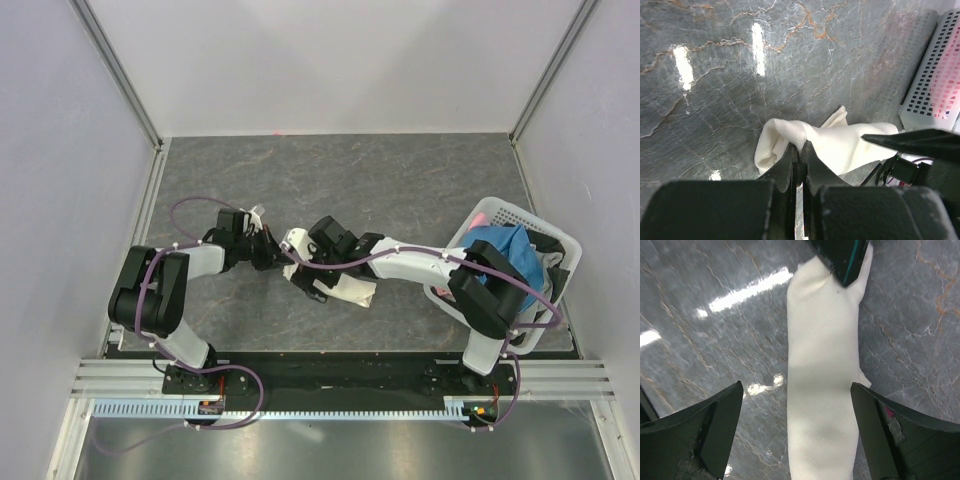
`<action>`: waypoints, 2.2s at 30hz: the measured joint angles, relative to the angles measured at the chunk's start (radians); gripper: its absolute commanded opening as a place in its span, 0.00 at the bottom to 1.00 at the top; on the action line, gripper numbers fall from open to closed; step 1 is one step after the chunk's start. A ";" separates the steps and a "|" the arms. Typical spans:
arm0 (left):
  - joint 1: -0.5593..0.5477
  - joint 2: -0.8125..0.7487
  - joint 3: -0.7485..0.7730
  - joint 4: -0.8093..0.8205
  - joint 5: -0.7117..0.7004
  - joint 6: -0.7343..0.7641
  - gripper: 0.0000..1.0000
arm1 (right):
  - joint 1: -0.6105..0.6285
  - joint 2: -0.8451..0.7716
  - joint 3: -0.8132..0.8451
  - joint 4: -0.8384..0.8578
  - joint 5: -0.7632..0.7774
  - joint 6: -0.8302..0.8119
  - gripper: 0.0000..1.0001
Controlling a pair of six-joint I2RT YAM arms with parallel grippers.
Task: Fold the napkin, place the utensils inside, and roll it up
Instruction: Roll the napkin with the utensil
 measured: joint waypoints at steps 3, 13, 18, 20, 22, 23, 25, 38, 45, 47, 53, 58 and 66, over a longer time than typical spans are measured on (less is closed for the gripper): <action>0.000 0.004 0.011 -0.018 0.000 -0.003 0.02 | 0.037 0.003 -0.024 0.008 0.074 -0.034 0.94; 0.000 0.008 0.029 -0.057 -0.002 -0.003 0.26 | 0.031 0.088 -0.014 0.011 0.152 -0.072 0.79; 0.000 0.006 0.031 -0.077 -0.007 -0.001 0.53 | 0.025 0.119 0.024 -0.026 0.110 -0.072 0.50; 0.000 -0.002 0.032 -0.094 -0.017 -0.001 0.61 | 0.015 0.129 0.041 -0.044 0.071 -0.076 0.44; 0.000 -0.028 0.032 -0.122 -0.047 0.003 0.65 | -0.014 0.147 0.069 -0.068 -0.004 -0.078 0.42; 0.000 -0.040 0.032 -0.133 -0.060 0.005 0.66 | -0.028 0.155 0.079 -0.075 -0.038 -0.077 0.39; 0.000 -0.075 0.032 -0.158 -0.095 0.010 0.68 | -0.069 0.180 0.109 -0.102 -0.135 -0.075 0.37; 0.000 -0.234 -0.003 -0.188 -0.183 0.062 0.66 | -0.262 0.412 0.226 -0.223 -0.794 0.021 0.33; -0.002 -0.222 -0.048 -0.145 -0.132 0.062 0.59 | -0.294 0.505 0.246 -0.254 -0.966 0.090 0.33; -0.006 -0.214 -0.056 -0.123 -0.117 0.061 0.59 | -0.296 0.509 0.247 -0.257 -0.975 0.095 0.33; -0.020 -0.168 -0.077 -0.054 -0.068 0.061 0.40 | -0.296 0.511 0.256 -0.272 -0.968 0.106 0.33; -0.026 -0.140 -0.089 -0.033 -0.050 0.056 0.08 | -0.296 0.511 0.261 -0.280 -0.958 0.126 0.43; -0.026 -0.138 -0.087 -0.036 -0.046 0.051 0.02 | -0.290 0.424 0.265 -0.309 -0.856 0.182 0.96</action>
